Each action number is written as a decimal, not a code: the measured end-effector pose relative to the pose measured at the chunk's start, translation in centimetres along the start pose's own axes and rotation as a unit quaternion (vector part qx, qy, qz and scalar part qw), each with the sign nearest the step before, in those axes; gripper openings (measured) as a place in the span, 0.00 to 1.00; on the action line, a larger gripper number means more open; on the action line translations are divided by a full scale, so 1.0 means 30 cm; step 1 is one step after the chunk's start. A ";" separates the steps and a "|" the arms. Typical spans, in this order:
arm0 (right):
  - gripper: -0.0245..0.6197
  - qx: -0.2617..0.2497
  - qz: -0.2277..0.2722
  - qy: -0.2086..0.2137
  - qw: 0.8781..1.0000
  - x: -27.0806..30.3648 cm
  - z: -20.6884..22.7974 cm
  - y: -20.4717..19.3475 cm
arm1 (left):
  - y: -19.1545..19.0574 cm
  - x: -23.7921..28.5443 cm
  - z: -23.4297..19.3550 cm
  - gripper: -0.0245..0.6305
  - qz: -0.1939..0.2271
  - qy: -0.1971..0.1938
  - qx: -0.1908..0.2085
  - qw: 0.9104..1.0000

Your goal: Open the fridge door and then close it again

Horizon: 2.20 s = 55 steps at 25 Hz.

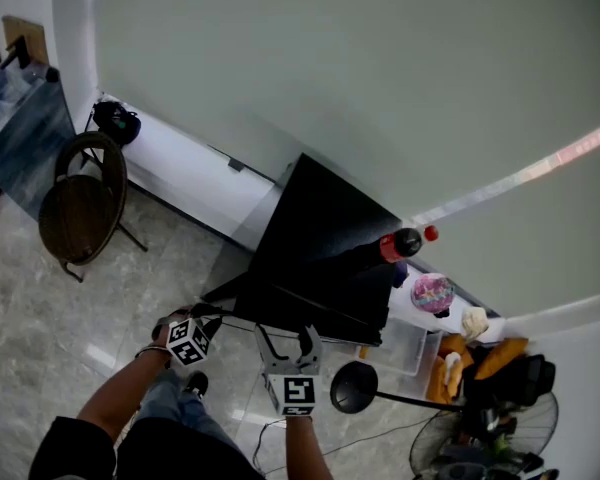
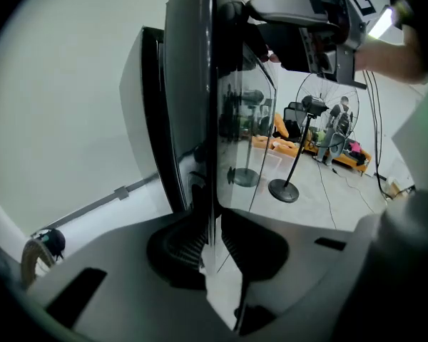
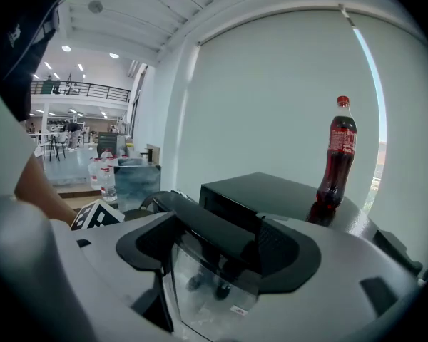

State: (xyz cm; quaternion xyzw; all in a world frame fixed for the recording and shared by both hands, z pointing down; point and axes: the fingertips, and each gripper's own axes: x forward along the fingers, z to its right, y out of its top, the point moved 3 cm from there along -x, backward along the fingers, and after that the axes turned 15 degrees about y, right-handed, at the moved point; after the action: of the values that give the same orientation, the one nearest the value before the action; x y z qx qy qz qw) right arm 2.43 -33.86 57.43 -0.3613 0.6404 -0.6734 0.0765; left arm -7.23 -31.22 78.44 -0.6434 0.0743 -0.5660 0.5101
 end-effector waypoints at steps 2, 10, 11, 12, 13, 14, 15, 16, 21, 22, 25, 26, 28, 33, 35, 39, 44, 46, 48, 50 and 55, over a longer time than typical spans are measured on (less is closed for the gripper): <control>0.58 -0.006 0.002 0.009 1.000 -0.023 -0.025 -0.013 | -0.021 -0.027 0.026 0.13 -0.003 0.004 -0.010 1.000; 0.51 -0.009 -0.005 0.048 0.999 -0.092 -0.094 -0.052 | -0.062 -0.086 0.126 0.12 -0.020 0.003 -0.001 1.000; 0.51 -0.010 -0.008 0.054 0.998 -0.102 -0.101 -0.054 | -0.066 -0.095 0.140 0.12 -0.022 0.002 0.000 1.000; 0.51 -0.011 -0.011 0.059 0.998 -0.112 -0.108 -0.056 | -0.070 -0.104 0.153 0.12 -0.023 0.001 0.001 1.000; 0.51 -0.011 -0.013 0.065 0.998 -0.120 -0.115 -0.057 | -0.075 -0.113 0.164 0.12 -0.025 0.000 0.003 1.000; 0.51 -0.011 -0.013 0.069 0.997 -0.127 -0.122 -0.059 | -0.079 -0.120 0.174 0.12 -0.027 -0.001 0.006 1.000; 0.50 -0.013 -0.014 0.074 0.997 -0.135 -0.128 -0.062 | -0.083 -0.127 0.184 0.11 -0.029 -0.002 0.010 1.000; 0.50 -0.017 -0.017 0.078 0.997 -0.143 -0.135 -0.068 | -0.088 -0.133 0.196 0.11 -0.031 -0.003 0.015 0.999; 0.47 -0.024 -0.026 0.089 0.995 -0.185 -0.173 -0.077 | -0.101 -0.164 0.259 0.11 -0.040 0.002 0.041 0.998; 0.47 -0.025 -0.024 0.088 0.996 -0.195 -0.180 -0.080 | -0.104 -0.171 0.271 0.11 -0.041 0.002 0.043 0.998; 0.46 -0.035 -0.021 0.084 0.996 -0.222 -0.183 -0.096 | -0.107 -0.183 0.294 0.11 -0.040 0.004 0.046 0.998; 0.46 -0.037 -0.019 0.083 0.996 -0.229 -0.184 -0.099 | -0.107 -0.185 0.301 0.11 -0.040 0.006 0.045 0.998; 0.46 -0.034 -0.017 0.085 0.996 -0.245 -0.196 -0.110 | -0.119 -0.196 0.325 0.10 -0.042 0.009 0.040 0.998; 0.46 -0.044 -0.020 0.108 0.993 -0.297 -0.214 -0.130 | -0.129 -0.221 0.398 0.10 -0.050 0.020 0.039 0.998; 0.46 -0.048 -0.015 0.119 0.992 -0.320 -0.222 -0.138 | -0.132 -0.235 0.431 0.10 -0.057 0.029 0.039 0.997; 0.45 -0.056 -0.008 0.149 0.987 -0.368 -0.231 -0.152 | -0.132 -0.264 0.496 0.10 -0.077 0.056 0.019 0.995; 0.45 -0.075 0.003 0.194 0.978 -0.427 -0.243 -0.176 | -0.136 -0.290 0.584 0.10 -0.092 0.094 -0.016 0.991; 0.46 -0.086 0.000 0.214 0.973 -0.454 -0.246 -0.188 | -0.134 -0.298 0.626 0.10 -0.097 0.107 -0.032 0.989; 0.46 -0.096 -0.002 0.234 0.967 -0.485 -0.245 -0.203 | -0.129 -0.306 0.671 0.10 -0.101 0.117 -0.049 0.987; 0.46 -0.099 -0.001 0.248 0.964 -0.522 -0.249 -0.214 | -0.128 -0.314 0.721 0.10 -0.105 0.122 -0.061 0.985; 0.46 -0.119 0.009 0.281 0.952 -0.600 -0.261 -0.264 | -0.134 -0.330 0.838 0.10 -0.121 0.131 -0.071 0.981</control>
State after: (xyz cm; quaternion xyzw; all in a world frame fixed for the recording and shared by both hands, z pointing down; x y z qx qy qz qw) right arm 13.78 -16.03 58.35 -0.1583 0.7144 -0.6662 -0.1441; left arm 7.60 -8.28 79.00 -0.6024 0.1021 -0.6965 0.3763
